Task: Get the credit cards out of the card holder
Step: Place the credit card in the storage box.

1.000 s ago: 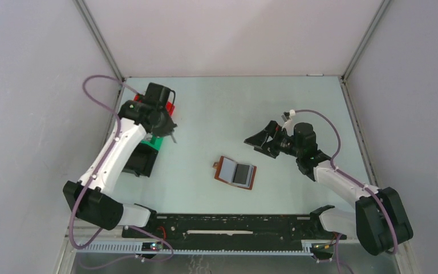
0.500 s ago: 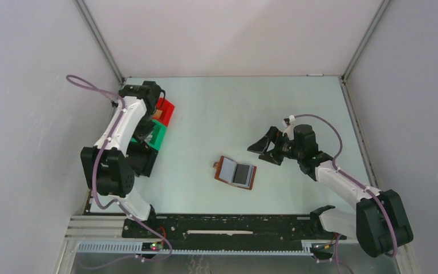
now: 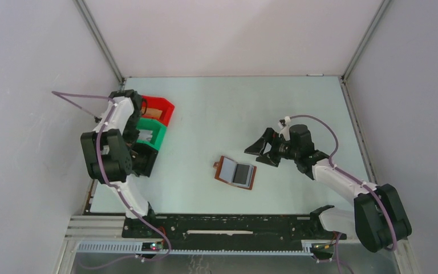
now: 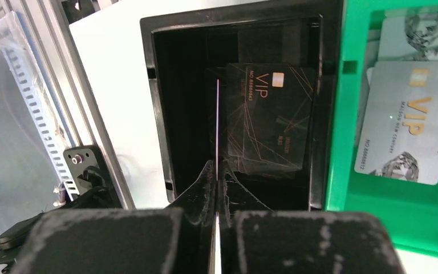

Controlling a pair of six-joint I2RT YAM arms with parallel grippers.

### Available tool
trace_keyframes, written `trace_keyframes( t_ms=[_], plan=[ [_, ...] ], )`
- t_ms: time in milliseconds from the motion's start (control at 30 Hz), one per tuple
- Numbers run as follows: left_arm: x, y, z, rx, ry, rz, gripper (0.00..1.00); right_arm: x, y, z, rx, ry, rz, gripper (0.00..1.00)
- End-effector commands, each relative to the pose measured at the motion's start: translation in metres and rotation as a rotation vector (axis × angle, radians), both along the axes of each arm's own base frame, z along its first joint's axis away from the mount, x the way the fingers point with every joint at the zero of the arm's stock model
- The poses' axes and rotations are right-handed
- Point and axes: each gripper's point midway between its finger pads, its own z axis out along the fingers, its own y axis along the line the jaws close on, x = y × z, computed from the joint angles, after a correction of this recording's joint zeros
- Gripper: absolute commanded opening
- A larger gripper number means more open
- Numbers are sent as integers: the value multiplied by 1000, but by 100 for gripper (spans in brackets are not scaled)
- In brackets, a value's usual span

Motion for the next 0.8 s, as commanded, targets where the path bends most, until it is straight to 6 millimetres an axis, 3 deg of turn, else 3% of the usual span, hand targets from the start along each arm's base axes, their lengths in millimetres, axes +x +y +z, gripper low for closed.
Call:
trace_keyframes(
  t_ms=[0, 167, 267, 300, 367, 400, 433, 600, 767],
  plan=[
    [-4, 7, -7, 13, -30, 73, 0, 9, 13, 19, 11, -34, 12, 98],
    [-1, 10, -23, -53, -18, 95, 1, 9, 19, 24, -10, -51, 21, 98],
    [-1, 8, -27, -58, -49, 90, 7, 7, 21, 21, -23, -48, 20, 98],
    [-2, 9, -27, -51, -59, 92, 17, 6, 22, 21, -21, -48, 26, 98],
    [-2, 11, -24, -38, -81, 89, 47, 4, 25, 22, -16, -49, 39, 98],
    [-3, 12, -23, -37, -90, 84, 58, 3, 25, 22, -16, -51, 42, 98],
    [-2, 11, -23, -40, -102, 80, 63, 3, 26, 22, -16, -51, 46, 98],
    [-1, 11, -11, -38, -152, 70, 65, 3, 29, 21, -6, -48, 57, 98],
    [2, 14, 32, 3, -293, 19, 68, 5, 32, 21, 6, -51, 61, 98]
  ],
)
